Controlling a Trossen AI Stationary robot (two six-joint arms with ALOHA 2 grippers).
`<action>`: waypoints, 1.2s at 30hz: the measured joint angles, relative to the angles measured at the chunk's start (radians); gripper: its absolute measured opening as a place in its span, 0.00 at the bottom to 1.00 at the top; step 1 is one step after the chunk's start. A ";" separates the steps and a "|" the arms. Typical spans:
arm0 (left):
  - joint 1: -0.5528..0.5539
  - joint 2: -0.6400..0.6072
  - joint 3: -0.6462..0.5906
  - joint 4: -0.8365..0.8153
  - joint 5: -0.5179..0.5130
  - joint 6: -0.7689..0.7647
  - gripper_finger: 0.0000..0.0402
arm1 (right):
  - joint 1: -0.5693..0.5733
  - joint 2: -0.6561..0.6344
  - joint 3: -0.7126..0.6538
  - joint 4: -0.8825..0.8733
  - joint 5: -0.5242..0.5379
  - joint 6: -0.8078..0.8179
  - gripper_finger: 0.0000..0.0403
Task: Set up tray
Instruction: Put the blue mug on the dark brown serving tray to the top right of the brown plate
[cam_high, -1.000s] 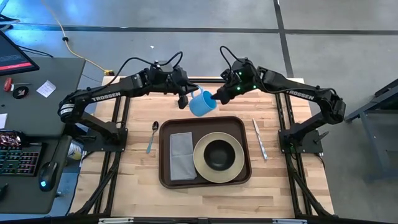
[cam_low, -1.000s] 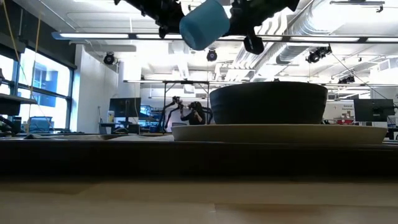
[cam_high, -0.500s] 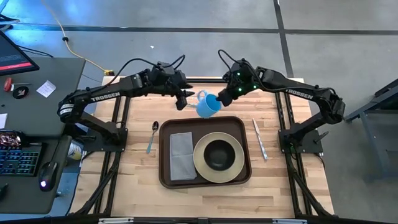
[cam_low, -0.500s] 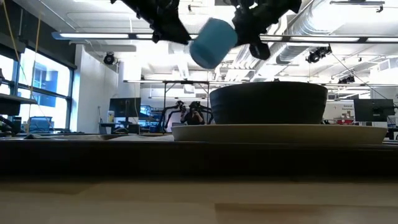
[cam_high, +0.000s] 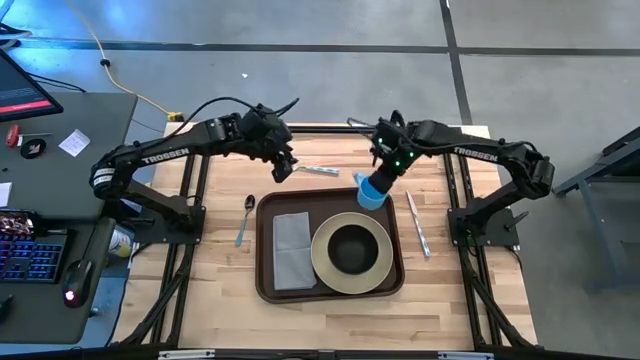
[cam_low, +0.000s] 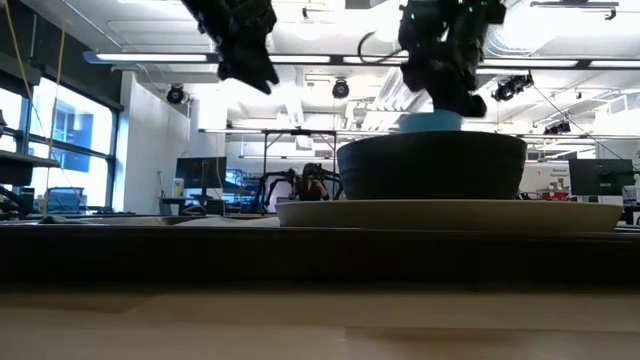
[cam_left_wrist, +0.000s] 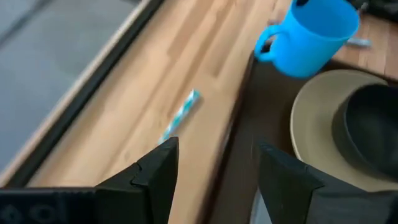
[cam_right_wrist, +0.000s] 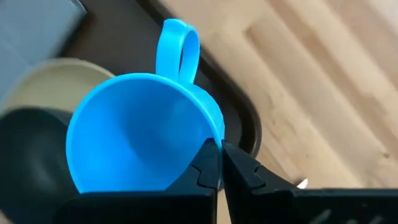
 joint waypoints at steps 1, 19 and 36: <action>0.000 0.000 0.000 -0.019 0.002 -0.015 0.59 | 0.006 0.000 -0.027 0.012 0.000 0.002 0.00; 0.000 0.000 -0.027 -0.465 -0.040 -0.441 0.59 | 0.011 -0.005 -0.201 0.216 0.063 0.035 0.00; -0.001 0.001 -0.203 -0.470 0.108 -0.557 0.59 | 0.012 -0.005 -0.201 0.146 0.067 0.004 0.00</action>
